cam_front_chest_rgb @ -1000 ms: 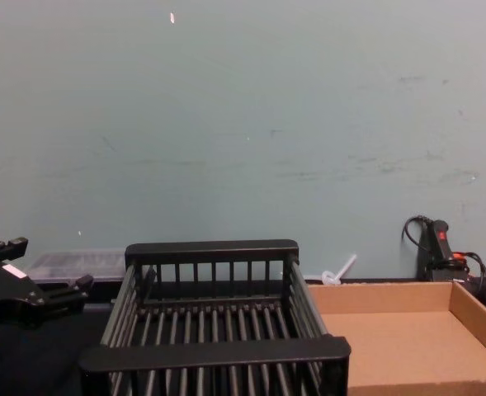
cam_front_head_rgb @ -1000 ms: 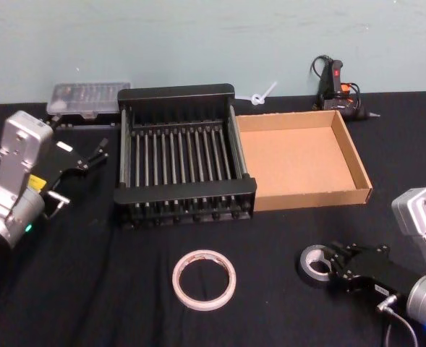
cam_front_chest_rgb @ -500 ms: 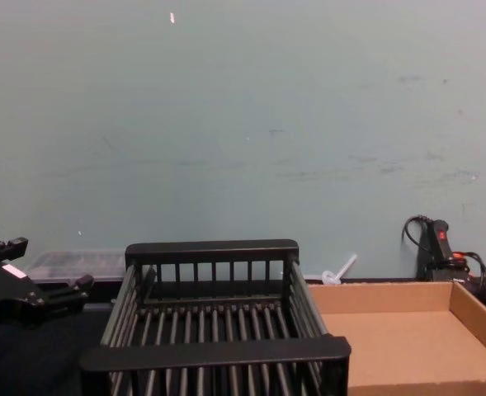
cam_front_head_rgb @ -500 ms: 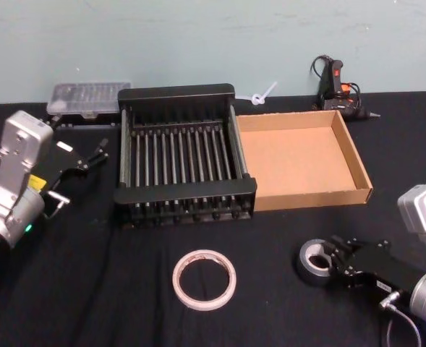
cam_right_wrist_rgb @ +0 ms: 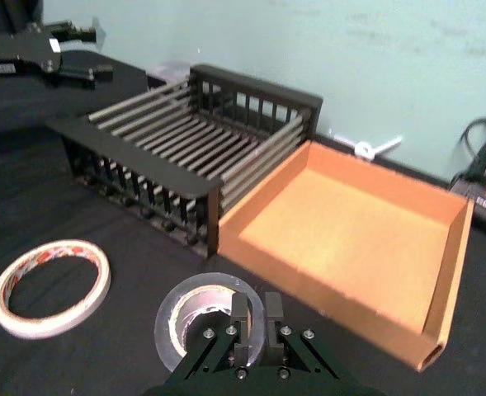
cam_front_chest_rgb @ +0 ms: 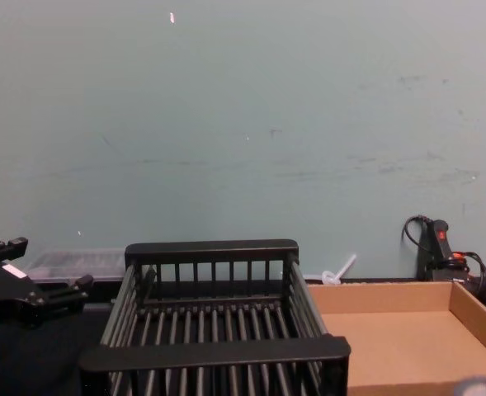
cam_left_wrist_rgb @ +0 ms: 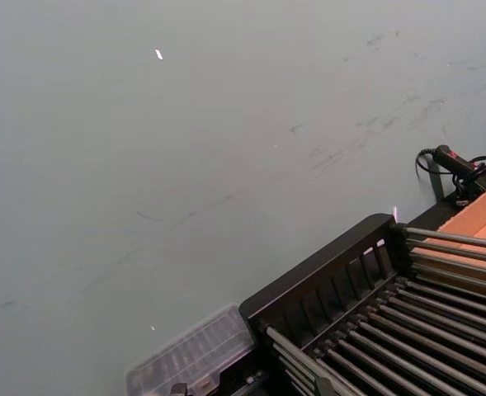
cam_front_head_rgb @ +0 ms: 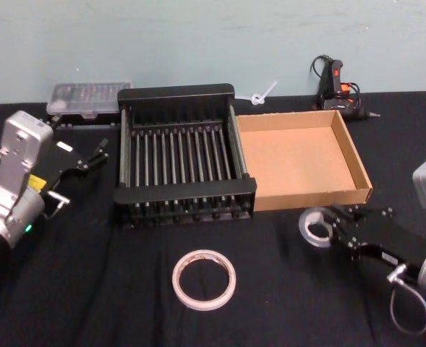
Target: Pick up the white tape and place it into the black box , Pick up the silver tape and place it into the brown box.
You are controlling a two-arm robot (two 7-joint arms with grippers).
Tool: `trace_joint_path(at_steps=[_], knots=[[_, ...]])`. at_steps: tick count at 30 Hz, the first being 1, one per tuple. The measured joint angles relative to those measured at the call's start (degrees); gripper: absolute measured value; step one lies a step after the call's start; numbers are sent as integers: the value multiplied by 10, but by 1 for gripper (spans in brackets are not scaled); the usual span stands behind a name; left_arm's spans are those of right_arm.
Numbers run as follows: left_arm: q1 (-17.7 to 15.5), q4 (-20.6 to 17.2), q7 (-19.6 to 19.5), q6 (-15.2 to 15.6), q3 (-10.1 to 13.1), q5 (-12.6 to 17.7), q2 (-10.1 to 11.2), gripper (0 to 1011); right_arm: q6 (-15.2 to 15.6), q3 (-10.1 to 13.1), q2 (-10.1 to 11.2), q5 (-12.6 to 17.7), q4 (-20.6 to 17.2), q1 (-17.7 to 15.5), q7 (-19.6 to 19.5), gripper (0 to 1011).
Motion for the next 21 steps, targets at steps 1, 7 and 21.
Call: trace_joint_path(at_steps=[1,7,21], knots=[[0,0,0,0,0,0,0,1001,-1,0,1,0,-1,3,1,125],[0,0,0,0,0,0,0,1001,-7,0,1,-4,5,31,7,125],[0,0,0,0,0,0,0,1002,-20,-13,-25,-18,80,137,10,125]])
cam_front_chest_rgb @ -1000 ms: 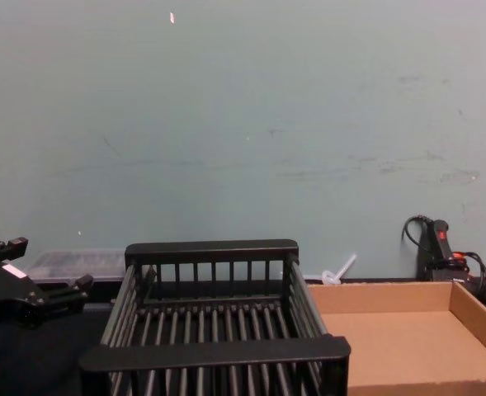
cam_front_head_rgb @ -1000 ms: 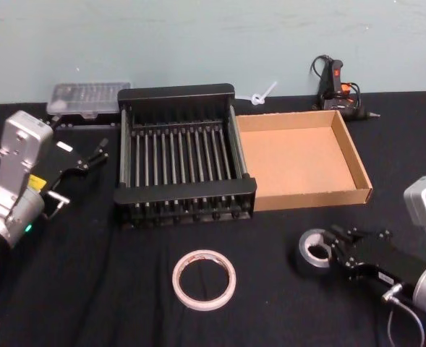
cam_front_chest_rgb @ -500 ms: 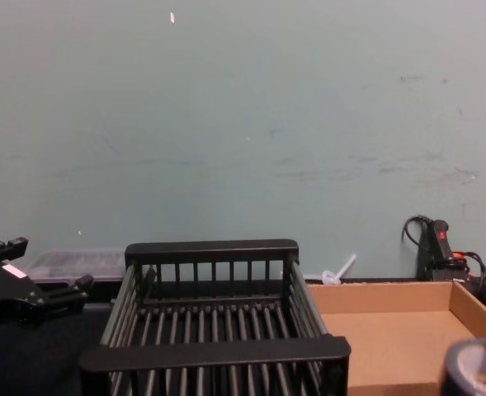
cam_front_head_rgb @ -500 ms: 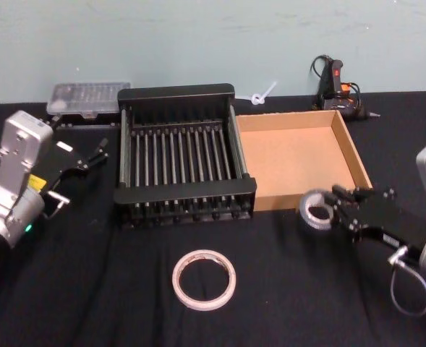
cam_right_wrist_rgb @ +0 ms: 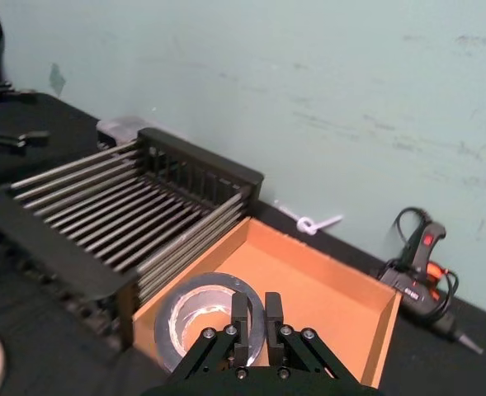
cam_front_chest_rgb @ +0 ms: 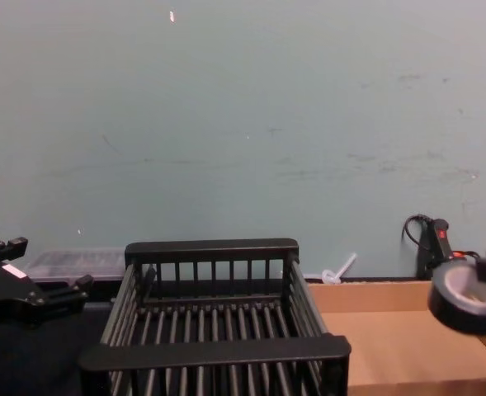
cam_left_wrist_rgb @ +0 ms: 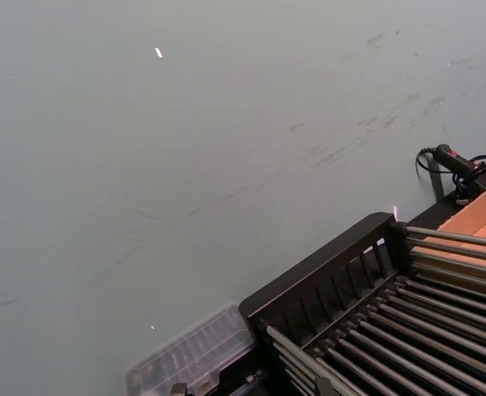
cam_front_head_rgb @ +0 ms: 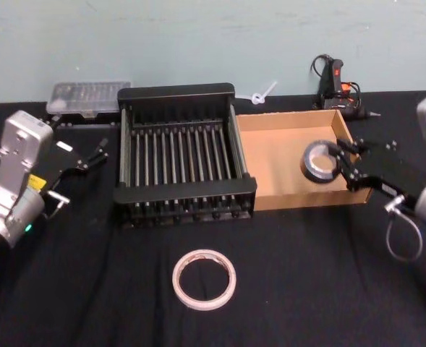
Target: Pick up the white tape and place it into the black box , Pick up the silver tape and place it into the brown box.
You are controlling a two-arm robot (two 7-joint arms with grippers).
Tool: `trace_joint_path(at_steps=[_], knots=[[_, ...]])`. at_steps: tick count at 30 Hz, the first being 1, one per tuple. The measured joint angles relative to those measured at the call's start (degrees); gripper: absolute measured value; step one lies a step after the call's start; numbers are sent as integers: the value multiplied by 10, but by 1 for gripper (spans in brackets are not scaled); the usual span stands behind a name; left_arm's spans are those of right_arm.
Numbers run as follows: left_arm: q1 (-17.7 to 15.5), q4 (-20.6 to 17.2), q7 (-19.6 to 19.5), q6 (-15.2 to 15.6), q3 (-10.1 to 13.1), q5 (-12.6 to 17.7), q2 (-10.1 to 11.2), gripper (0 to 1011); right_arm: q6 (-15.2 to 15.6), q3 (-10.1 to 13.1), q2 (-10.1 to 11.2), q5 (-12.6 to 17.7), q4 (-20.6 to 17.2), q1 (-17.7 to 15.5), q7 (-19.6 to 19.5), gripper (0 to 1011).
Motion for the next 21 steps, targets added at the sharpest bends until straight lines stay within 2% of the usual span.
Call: trace_joint_path(at_steps=[12,21], knots=[[0,0,0,0,0,0,0,1001,-10,-35,-42,-15,115,119,15,125],[0,0,0,0,0,0,0,1001,-7,-56,-76,-25,202,186,17,125]])
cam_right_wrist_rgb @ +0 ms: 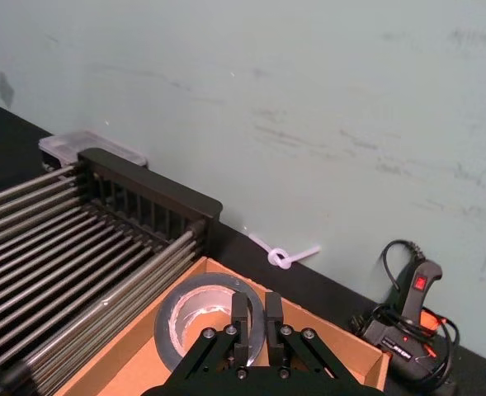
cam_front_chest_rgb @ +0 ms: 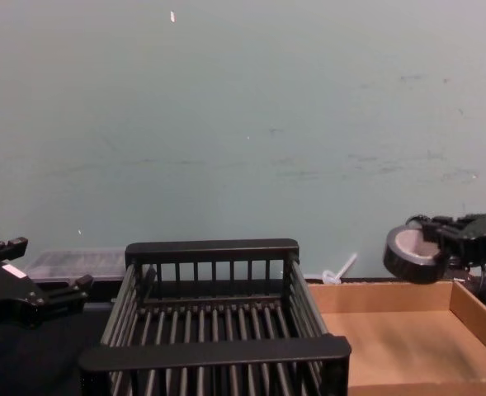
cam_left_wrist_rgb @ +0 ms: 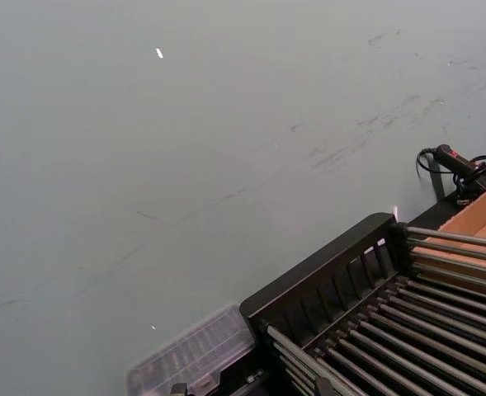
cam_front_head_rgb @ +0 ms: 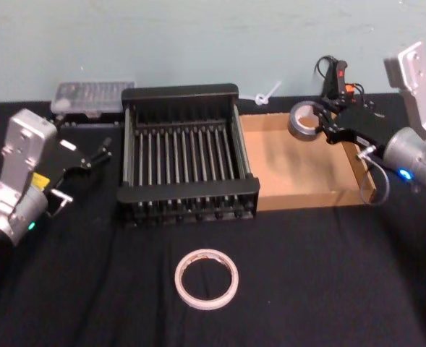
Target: Pick up the white tape and place it into the black box , Pick up the silver tape and place it into the brown box.
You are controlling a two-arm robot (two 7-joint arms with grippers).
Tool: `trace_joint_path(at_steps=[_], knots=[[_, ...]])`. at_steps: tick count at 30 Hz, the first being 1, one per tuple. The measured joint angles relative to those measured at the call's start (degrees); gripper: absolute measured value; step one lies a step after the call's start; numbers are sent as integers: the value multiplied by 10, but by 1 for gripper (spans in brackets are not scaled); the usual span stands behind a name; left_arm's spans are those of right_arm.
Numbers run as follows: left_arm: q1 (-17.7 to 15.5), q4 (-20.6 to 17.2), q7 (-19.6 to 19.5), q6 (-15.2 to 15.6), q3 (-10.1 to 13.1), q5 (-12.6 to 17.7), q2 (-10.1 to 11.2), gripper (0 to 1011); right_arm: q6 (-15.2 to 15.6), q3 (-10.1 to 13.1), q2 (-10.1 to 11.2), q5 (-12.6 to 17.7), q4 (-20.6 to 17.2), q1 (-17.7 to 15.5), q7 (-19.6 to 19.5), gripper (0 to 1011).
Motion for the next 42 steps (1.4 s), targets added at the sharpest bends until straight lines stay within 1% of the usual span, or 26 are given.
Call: trace_joint_path(at_steps=[1,4,5,9,10,11,15,19,23,32,36,37,38,39,40,42], knots=[[0,0,0,0,0,0,0,1001,2,-3,-7,-2,17,10,-1,125],[0,0,0,0,0,0,0,1001,5,-7,-15,-4,39,24,-2,125],[0,0,0,0,0,0,0,1001,7,-9,-22,-5,55,32,-4,125],[0,0,0,0,0,0,0,1001,12,-14,-37,-12,95,54,-10,125],[0,0,0,0,0,0,0,1001,12,-14,-37,-12,95,54,-10,125],[0,0,0,0,0,0,0,1001,14,-16,-41,-14,107,60,-11,125],[0,0,0,0,0,0,0,1001,21,-19,-49,-17,126,70,-11,125],[0,0,0,0,0,0,0,1001,32,-21,-53,-18,139,77,-5,125],[0,0,0,0,0,0,0,1001,36,-26,-53,-20,144,81,3,125],[0,0,0,0,0,0,0,1001,36,-25,-53,-20,144,80,3,125],[0,0,0,0,0,0,0,1001,36,-24,-53,-20,143,80,2,178],[0,0,0,0,0,0,0,1001,36,-24,-53,-20,143,80,2,230],[0,0,0,0,0,0,0,1002,36,-24,-53,-20,143,80,2,249],[0,0,0,0,0,0,0,1001,35,-24,-53,-20,143,80,2,307],[0,0,0,0,0,0,0,1001,35,-24,-53,-20,143,80,2,307],[0,0,0,0,0,0,0,1001,35,-24,-53,-19,143,79,1,365]])
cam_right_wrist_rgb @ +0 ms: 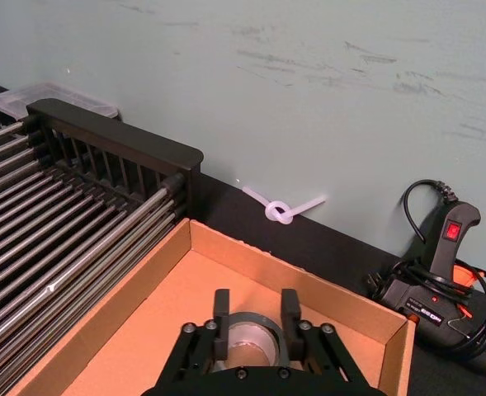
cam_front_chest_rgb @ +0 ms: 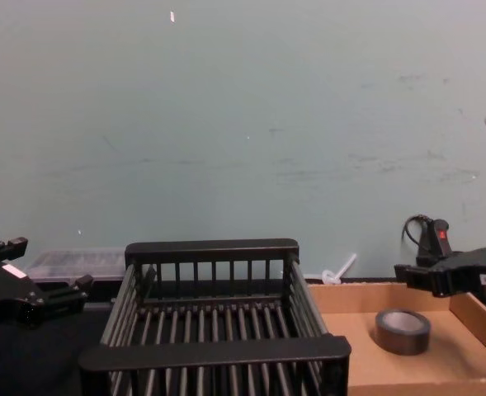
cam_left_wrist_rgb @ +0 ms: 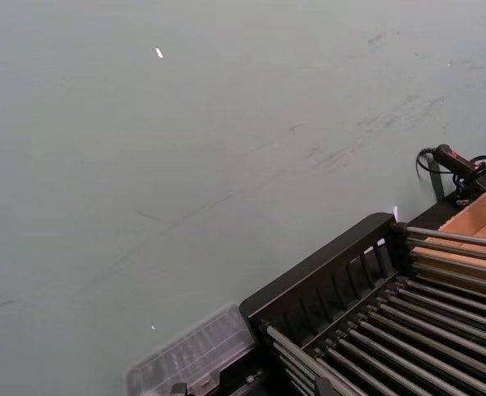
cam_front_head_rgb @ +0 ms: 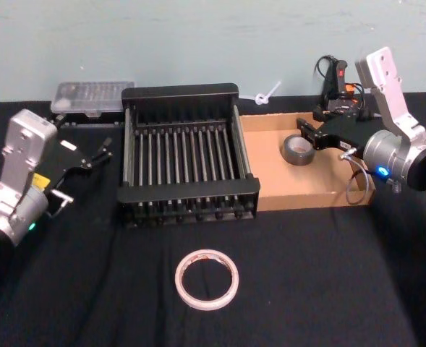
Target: Pick up the white tape and place it into the black box , Pick up the silver tape and place it into the brown box.
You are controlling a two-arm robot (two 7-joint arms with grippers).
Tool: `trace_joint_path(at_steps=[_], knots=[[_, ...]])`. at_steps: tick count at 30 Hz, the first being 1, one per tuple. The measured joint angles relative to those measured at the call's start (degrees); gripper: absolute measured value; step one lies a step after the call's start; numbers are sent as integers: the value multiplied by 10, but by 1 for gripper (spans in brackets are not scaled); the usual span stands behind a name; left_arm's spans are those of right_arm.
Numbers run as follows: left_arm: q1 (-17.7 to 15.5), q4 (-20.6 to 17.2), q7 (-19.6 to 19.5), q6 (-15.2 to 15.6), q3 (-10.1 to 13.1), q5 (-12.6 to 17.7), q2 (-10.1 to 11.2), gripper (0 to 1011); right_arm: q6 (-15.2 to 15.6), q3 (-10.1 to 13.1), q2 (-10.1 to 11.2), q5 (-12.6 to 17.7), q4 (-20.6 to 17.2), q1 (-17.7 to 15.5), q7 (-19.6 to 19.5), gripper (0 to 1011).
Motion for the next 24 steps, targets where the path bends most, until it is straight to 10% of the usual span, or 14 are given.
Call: trace_joint_path(at_steps=[24], knots=[[0,0,0,0,0,0,0,1001,-1,1,0,1,-1,-1,-1,1002]])
